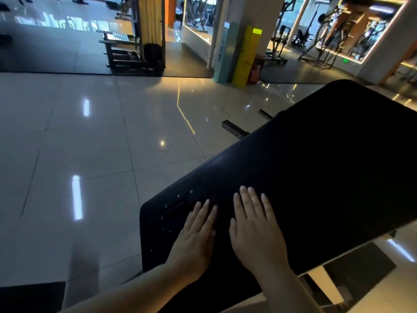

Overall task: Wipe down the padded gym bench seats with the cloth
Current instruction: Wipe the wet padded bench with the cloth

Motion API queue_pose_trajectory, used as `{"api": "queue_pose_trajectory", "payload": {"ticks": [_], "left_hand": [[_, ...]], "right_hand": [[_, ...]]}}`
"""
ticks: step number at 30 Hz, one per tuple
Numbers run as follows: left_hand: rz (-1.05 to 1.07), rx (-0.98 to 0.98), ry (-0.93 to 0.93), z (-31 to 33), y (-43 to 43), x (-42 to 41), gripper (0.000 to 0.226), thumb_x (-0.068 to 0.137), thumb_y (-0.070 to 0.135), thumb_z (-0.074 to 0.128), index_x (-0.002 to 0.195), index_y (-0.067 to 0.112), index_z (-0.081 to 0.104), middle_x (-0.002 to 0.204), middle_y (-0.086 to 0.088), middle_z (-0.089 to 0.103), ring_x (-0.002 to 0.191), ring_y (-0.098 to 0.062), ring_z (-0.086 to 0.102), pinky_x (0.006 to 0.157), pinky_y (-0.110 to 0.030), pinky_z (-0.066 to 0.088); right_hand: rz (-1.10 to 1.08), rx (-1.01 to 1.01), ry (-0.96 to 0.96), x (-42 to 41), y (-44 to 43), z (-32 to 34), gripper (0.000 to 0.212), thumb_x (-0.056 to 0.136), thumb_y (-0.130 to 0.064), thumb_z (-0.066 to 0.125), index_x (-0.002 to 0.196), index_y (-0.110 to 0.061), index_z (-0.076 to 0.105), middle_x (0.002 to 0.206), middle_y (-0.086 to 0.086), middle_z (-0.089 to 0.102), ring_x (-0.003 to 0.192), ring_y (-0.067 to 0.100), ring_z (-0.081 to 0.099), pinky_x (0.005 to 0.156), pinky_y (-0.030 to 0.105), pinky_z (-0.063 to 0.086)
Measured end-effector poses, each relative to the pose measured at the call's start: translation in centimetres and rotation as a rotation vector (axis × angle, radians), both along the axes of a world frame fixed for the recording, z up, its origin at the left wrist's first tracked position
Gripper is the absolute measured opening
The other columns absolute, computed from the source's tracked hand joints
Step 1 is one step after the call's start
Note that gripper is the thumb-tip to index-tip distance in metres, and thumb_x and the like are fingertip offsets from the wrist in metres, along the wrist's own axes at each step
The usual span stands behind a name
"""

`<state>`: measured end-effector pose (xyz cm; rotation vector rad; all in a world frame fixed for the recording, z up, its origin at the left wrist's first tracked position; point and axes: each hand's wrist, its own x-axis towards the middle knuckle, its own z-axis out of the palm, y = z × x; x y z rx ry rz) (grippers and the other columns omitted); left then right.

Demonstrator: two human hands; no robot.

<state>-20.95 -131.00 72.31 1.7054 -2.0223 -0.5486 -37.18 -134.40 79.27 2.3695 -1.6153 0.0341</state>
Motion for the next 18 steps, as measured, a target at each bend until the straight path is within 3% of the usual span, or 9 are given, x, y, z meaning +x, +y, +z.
{"api": "queue_pose_trajectory", "payload": {"ticks": [4, 7, 14, 18], "left_hand": [[0.035, 0.078, 0.068, 0.6, -1.7, 0.4, 0.058, 0.107, 0.039, 0.021, 0.149, 0.038, -0.020, 0.156, 0.019, -0.036, 0.137, 0.000, -0.042, 0.118, -0.028, -0.017], [0.052, 0.069, 0.152, 1.8, -5.4, 0.2, 0.057, 0.108, 0.034, 0.024, 0.149, 0.036, -0.016, 0.160, 0.012, -0.030, 0.142, -0.006, -0.037, 0.123, -0.036, -0.012], [-0.231, -0.060, -0.017, 0.9, -5.2, 3.6, 0.062, 0.106, 0.035, 0.026, 0.151, 0.039, -0.016, 0.157, 0.018, -0.033, 0.142, -0.004, -0.037, 0.120, -0.032, -0.015], [-0.176, -0.015, 0.007, -0.2, -6.8, 5.5, 0.060, 0.106, 0.037, 0.022, 0.151, 0.036, -0.017, 0.157, 0.017, -0.033, 0.142, -0.004, -0.037, 0.122, -0.033, -0.012]], "right_hand": [[-0.093, -0.027, -0.033, 2.0, -0.2, -1.0, 0.060, 0.101, -0.038, 0.028, 0.152, -0.006, 0.032, 0.162, 0.016, 0.024, 0.153, 0.031, 0.017, 0.122, 0.056, 0.019], [-0.160, -0.027, -0.046, 3.2, -0.3, -1.0, 0.060, 0.101, -0.040, 0.029, 0.153, -0.009, 0.033, 0.163, 0.013, 0.025, 0.154, 0.029, 0.017, 0.123, 0.057, 0.014], [-0.197, 0.011, 0.018, 4.0, -0.2, -0.9, 0.065, 0.105, -0.050, 0.026, 0.159, -0.014, 0.020, 0.168, 0.007, 0.011, 0.156, 0.029, 0.002, 0.123, 0.059, 0.006], [-0.231, 0.005, 0.000, 4.3, -0.2, -0.7, 0.064, 0.105, -0.050, 0.026, 0.159, -0.014, 0.022, 0.167, 0.006, 0.013, 0.156, 0.026, 0.005, 0.122, 0.059, 0.012]]}}
